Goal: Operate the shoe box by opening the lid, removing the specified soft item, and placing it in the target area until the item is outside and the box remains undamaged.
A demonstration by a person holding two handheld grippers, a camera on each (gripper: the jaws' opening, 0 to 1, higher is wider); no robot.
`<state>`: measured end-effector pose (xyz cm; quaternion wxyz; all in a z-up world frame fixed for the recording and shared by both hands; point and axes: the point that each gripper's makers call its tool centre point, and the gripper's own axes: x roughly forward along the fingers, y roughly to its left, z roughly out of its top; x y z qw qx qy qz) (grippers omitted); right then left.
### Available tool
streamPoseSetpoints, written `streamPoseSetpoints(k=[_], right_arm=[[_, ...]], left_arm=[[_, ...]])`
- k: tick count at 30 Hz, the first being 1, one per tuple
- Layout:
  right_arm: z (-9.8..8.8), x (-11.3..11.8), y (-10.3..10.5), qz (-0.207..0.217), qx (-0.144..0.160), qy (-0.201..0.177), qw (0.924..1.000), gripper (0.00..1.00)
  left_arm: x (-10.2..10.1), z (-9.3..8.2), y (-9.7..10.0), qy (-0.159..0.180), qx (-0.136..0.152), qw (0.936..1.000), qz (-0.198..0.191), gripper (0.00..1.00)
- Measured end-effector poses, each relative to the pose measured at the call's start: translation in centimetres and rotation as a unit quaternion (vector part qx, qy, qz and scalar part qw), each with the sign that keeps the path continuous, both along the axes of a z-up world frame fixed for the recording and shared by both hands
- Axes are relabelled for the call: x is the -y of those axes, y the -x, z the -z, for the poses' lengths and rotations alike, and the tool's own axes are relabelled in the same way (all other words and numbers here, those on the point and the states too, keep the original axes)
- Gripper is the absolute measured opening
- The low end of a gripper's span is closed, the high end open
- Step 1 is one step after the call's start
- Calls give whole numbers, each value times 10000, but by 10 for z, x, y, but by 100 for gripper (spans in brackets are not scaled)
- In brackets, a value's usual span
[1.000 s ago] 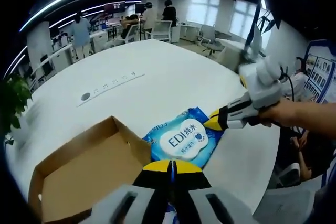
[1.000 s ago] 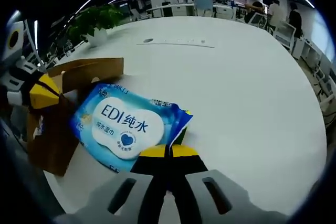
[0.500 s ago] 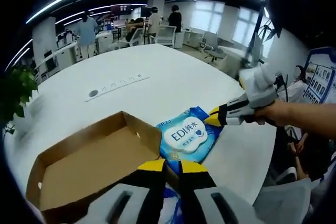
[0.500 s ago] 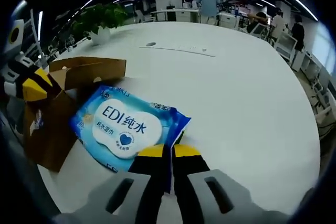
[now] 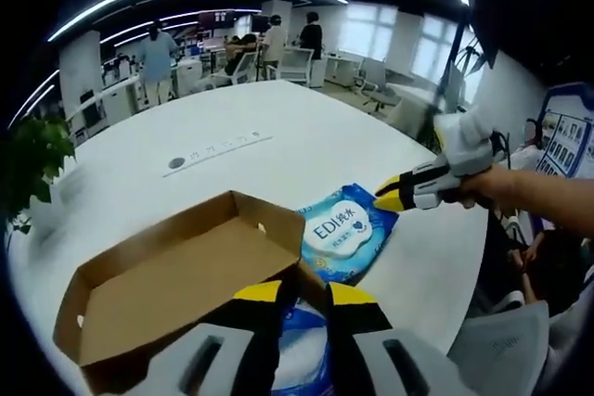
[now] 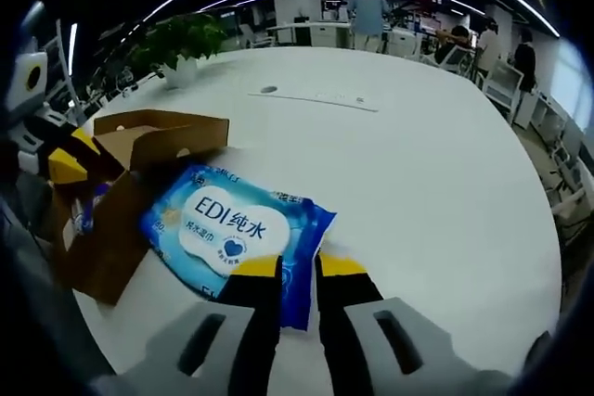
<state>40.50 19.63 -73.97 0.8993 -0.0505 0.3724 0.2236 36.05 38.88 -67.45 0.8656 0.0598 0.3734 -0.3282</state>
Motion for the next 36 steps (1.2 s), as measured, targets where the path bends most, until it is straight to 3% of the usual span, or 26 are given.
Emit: streamPoseSetpoints(k=[17,36], right_arm=[[-28,-22,23,-501,65,20,9987,23],[-73,-75,47,-1379,321,-62,9899,25]], left_arm=[[-36,7,13,-82,-22,10000,-36,23],[-55,17,38,-144,-212,9967,769,25]])
